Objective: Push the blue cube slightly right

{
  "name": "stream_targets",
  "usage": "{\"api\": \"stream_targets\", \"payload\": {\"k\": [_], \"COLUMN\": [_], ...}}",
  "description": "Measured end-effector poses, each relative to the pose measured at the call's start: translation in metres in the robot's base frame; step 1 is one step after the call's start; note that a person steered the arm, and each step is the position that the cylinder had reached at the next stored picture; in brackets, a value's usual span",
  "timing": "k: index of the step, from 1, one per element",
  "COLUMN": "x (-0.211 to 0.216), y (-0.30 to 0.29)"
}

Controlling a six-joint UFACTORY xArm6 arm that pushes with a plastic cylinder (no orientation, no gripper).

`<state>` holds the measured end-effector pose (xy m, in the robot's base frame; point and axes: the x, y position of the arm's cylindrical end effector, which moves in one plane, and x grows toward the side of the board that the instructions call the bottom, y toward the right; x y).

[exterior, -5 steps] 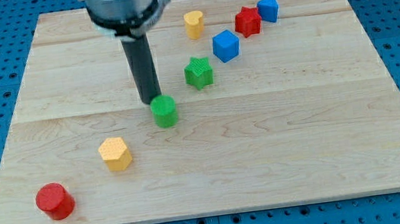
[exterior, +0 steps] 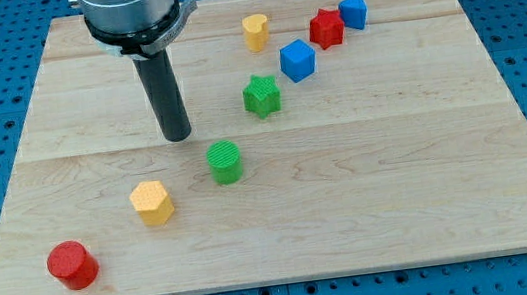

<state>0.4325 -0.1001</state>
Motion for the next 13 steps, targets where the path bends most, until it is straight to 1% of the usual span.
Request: {"api": "stream_targets", "payload": {"k": [1,3,6,7,8,9,10,13], "x": [0.000,-0.033,-0.034,-0.034,-0.059,-0.098,-0.094,-0.093], "y": [0.000,0.046,0.097,0.101,0.090,0.127,0.156,0.155]}}
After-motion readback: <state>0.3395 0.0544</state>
